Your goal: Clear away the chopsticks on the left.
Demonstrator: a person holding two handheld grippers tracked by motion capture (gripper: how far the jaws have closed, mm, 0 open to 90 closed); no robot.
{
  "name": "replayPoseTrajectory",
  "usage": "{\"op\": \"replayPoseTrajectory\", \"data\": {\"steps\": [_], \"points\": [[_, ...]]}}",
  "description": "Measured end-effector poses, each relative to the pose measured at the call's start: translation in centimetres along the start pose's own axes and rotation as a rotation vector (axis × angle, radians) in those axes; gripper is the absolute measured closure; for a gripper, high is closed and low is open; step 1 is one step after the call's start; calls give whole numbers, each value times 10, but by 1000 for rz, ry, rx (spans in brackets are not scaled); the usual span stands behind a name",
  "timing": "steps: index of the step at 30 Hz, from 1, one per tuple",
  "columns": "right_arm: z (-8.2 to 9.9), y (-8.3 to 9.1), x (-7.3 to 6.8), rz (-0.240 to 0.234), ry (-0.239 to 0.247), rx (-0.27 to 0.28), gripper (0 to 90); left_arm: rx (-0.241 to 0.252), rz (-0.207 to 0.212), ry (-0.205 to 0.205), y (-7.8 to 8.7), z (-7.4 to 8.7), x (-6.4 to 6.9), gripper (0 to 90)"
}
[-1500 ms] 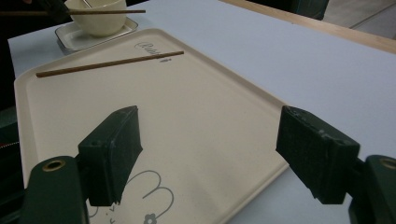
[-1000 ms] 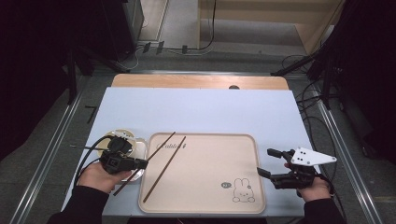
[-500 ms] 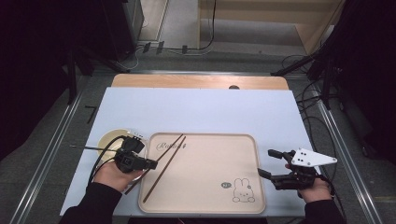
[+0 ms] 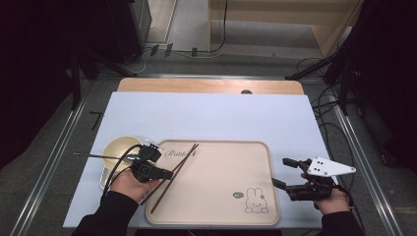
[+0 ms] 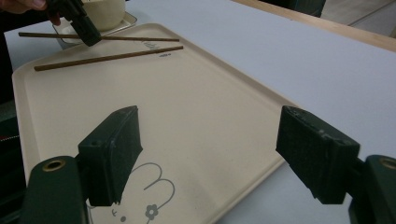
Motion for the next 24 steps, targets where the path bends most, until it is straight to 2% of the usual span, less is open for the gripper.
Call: {"op": "replayPoseTrajectory", "data": {"steps": [5, 16, 19, 24], "points": [[0, 0, 0, 2, 0, -1, 224, -12, -4, 0, -7, -2, 3, 864], [0, 0, 0, 1, 4, -2, 224, -33, -52, -3, -26, -9, 11, 863], [0, 0, 0, 0, 4, -1, 224, -37, -50, 3, -30, -9, 12, 861], [0, 0, 0, -2, 3, 0, 224, -46, -59, -13, -33, -8, 15, 860]]}}
Point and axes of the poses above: each handheld gripper's, and its own axes: y roughly backward along the jaws, z roughly out of its underside, x roughly to its right, the point moved 2 cm from there along -y, roughly forward along the jaws, and after that the axes turned 2 degrees about y, right-handed, at the moved point
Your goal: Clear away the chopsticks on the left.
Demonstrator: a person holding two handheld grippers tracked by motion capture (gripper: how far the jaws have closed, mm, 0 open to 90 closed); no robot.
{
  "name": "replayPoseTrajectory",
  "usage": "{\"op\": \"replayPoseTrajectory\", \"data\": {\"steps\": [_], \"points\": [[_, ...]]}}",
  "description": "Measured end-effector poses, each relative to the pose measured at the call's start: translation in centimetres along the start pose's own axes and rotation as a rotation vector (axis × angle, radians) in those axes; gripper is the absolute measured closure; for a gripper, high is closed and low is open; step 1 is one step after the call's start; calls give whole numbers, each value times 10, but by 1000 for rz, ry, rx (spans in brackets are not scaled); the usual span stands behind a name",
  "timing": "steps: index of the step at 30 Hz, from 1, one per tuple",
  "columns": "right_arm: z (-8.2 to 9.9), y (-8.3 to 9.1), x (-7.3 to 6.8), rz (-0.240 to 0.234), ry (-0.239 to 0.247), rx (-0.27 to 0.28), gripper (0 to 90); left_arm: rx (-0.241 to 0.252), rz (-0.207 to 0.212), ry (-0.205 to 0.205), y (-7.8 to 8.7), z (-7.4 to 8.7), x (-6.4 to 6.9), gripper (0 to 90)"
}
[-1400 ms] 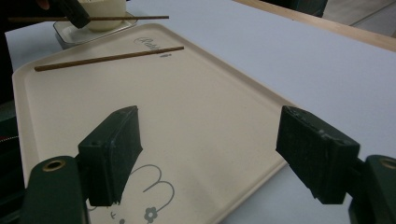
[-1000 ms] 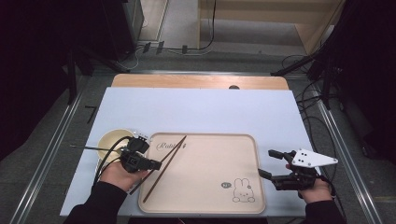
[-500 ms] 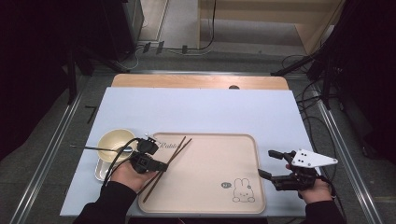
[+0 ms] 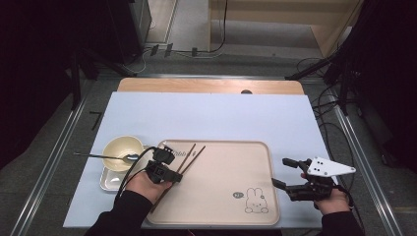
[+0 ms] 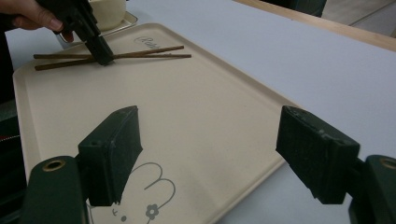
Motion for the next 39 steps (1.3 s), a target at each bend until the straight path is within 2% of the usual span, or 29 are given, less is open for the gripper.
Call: {"op": "replayPoseTrajectory", "data": {"steps": [11, 19, 22, 25, 30, 34, 37, 39], "points": [[0, 0, 0, 3, 1, 1, 224, 7, 16, 1, -1, 1, -1, 850], [0, 0, 0, -3, 0, 0, 224, 9, 17, 1, 1, 2, -2, 795], [0, 0, 0, -3, 2, -1, 224, 9, 17, 2, 2, 2, -3, 730], [0, 0, 0, -4, 0, 0, 224, 23, 10, -15, 6, 1, -4, 652], [0, 0, 0, -4, 1, -1, 224, 49, 42, -39, 11, 0, -2, 553], [0, 0, 0, -2, 2, -1, 225, 80, 52, -74, 16, -4, 0, 467], [0, 0, 0, -1, 1, -1, 224, 126, 58, -104, 21, -8, 2, 412], [0, 0, 0, 0, 1, -2, 224, 132, 54, -120, 22, -11, 1, 378]]}}
Point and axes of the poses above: each handheld gripper's, and its own axes: y roughly backward along the jaws, z roughly out of its underside, x roughly to its right, the point moved 2 cm from there along -y, roughly forward along the jaws, and after that the axes turned 2 degrees about y, right-handed, at the moved point
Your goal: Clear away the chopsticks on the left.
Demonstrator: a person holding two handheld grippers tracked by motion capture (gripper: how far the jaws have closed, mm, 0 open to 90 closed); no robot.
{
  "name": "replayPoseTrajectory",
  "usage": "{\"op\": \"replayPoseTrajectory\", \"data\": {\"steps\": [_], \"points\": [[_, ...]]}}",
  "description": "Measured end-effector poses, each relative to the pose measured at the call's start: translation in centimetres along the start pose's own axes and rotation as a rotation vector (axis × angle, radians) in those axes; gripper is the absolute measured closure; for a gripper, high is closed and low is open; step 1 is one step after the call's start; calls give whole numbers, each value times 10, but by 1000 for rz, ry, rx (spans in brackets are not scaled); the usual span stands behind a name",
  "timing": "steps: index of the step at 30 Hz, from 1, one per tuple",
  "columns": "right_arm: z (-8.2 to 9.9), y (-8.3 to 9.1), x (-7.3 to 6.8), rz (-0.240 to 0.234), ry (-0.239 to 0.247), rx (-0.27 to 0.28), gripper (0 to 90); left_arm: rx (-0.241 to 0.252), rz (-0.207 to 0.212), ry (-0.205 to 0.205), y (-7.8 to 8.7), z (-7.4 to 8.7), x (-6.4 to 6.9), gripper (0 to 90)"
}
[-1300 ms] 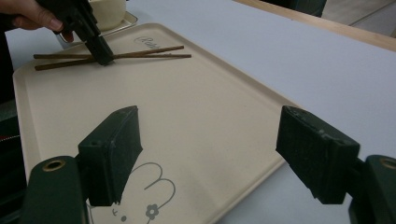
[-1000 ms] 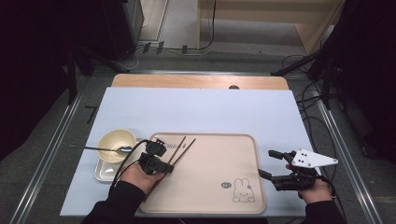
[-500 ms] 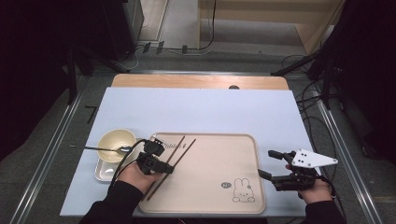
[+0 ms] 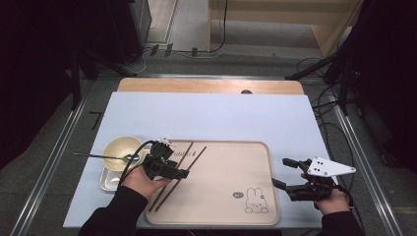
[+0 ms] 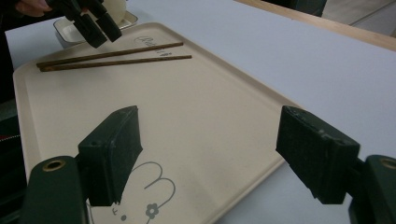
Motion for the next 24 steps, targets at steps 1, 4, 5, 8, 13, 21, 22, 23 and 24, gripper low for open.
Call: {"op": "replayPoseTrajectory", "data": {"steps": [1, 4, 5, 8, 13, 21, 22, 23, 24], "points": [[0, 0, 0, 0, -1, 0, 224, 5, -1, 1, 0, -2, 0, 366], [0, 0, 0, 0, 1, 2, 224, 12, 0, -25, -2, -7, 0, 346], [0, 0, 0, 0, 1, 1, 224, 15, -2, -23, -3, -9, 1, 338], [0, 0, 0, -2, 1, 0, 224, 4, 18, -36, -8, -15, 2, 328], [0, 0, 0, 0, -1, -2, 224, -10, 8, -31, -15, -25, 3, 532], [1, -1, -3, -10, 9, -4, 224, -44, 53, -62, -31, -36, 10, 900], [1, 0, -3, -7, 2, -4, 224, -54, 46, -66, -34, -36, 10, 900], [1, 1, -3, -4, 4, -2, 224, -52, 43, -65, -36, -36, 10, 900], [1, 2, -3, -3, -1, -2, 224, -53, 45, -64, -38, -35, 10, 900]]}}
Point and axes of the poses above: each handheld gripper's, and its own axes: y roughly backward along the jaws, z roughly out of its underside, x roughly to its right, the point moved 2 cm from there along -y, roughly forward along the jaws, and after that the axes turned 2 degrees about y, right-handed, at the moved point
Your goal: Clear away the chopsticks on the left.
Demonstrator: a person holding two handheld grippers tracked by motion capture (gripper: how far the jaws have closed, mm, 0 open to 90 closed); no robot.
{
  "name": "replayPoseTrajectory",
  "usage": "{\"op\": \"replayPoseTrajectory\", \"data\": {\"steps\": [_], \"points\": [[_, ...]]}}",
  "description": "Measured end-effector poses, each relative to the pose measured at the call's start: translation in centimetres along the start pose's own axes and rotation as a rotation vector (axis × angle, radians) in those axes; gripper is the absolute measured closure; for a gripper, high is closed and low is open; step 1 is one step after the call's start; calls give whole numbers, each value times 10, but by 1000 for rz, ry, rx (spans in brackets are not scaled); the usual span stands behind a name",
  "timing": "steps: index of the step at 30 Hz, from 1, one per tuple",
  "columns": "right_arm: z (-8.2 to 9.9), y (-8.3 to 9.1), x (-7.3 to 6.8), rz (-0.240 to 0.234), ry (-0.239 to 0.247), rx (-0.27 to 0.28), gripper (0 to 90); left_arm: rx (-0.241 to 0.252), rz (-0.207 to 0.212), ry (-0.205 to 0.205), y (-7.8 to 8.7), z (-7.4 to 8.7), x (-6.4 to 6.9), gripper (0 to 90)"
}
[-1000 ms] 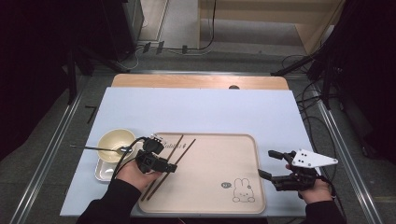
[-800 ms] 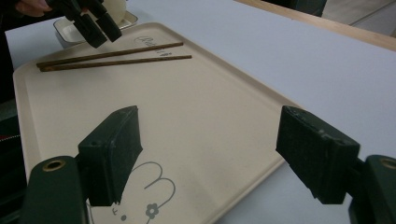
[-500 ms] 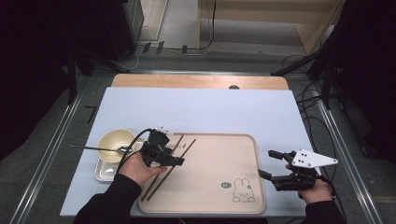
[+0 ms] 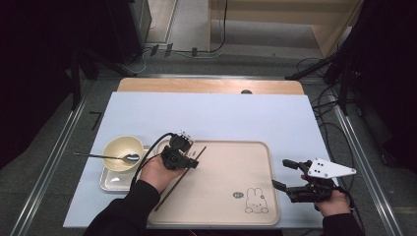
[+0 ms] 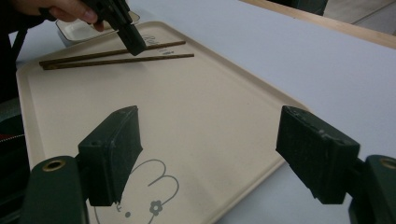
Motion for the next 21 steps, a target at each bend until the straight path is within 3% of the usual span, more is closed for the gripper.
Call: {"op": "replayPoseTrajectory", "data": {"steps": [6, 12, 21], "points": [[1, 2, -1, 3, 0, -2, 224, 5, -2, -2, -10, -1, 0, 900], [2, 4, 0, 9, -2, 1, 224, -22, -14, 12, -20, -1, 0, 900], [2, 4, -1, 11, -3, -1, 224, -15, -41, 30, -17, -1, -6, 900]]}}
Point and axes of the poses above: each handheld gripper's, and its own axes: y roughly backward along the jaws, z roughly out of its underside, x roughly to its right, the point moved 2 cm from there along -y, roughly forward along the jaws, and after that the axes turned 2 degrees about y, right-handed, at the moved point
